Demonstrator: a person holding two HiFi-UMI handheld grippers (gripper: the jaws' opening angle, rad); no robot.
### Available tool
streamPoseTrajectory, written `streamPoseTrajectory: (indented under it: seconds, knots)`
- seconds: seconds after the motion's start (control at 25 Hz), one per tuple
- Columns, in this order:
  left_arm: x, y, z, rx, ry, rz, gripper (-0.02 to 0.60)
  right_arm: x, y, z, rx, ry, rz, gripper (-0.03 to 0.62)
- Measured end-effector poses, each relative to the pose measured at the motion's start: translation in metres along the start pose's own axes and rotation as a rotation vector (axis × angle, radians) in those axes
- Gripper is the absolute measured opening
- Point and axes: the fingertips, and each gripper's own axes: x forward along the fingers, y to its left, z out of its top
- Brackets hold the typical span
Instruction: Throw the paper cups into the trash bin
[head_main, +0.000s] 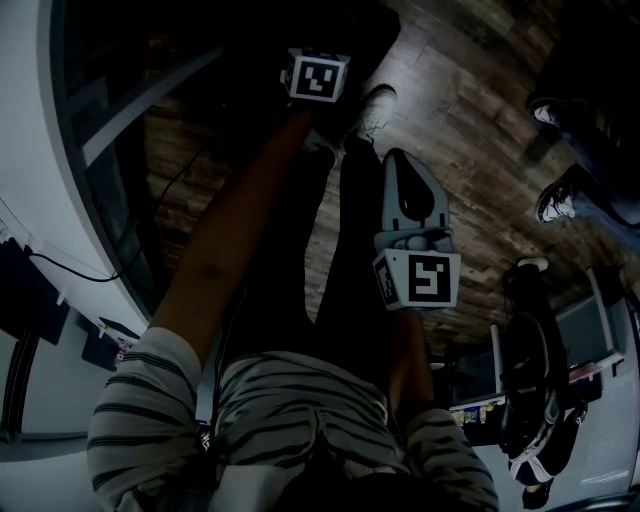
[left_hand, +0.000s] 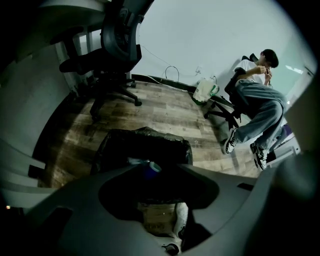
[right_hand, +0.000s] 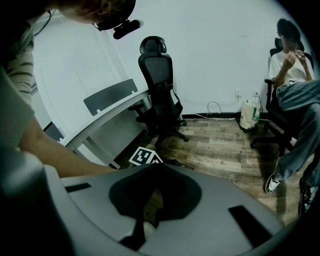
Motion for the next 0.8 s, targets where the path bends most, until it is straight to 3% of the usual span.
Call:
streamPoseTrajectory:
  seconds: [0.56,0.8]
  knots:
    - [-0.062,-0.009,0.011,-0.069,-0.047,-0.013,0.141,-0.019,0.018,0.032,-0.031,-0.023,0.006,0.011]
    - [-0.098,-0.013,0.04,-0.089,-0.122,-0.016,0.086,-0.024,0.023,0.055,-0.061,-0.052,-0.002,0.011]
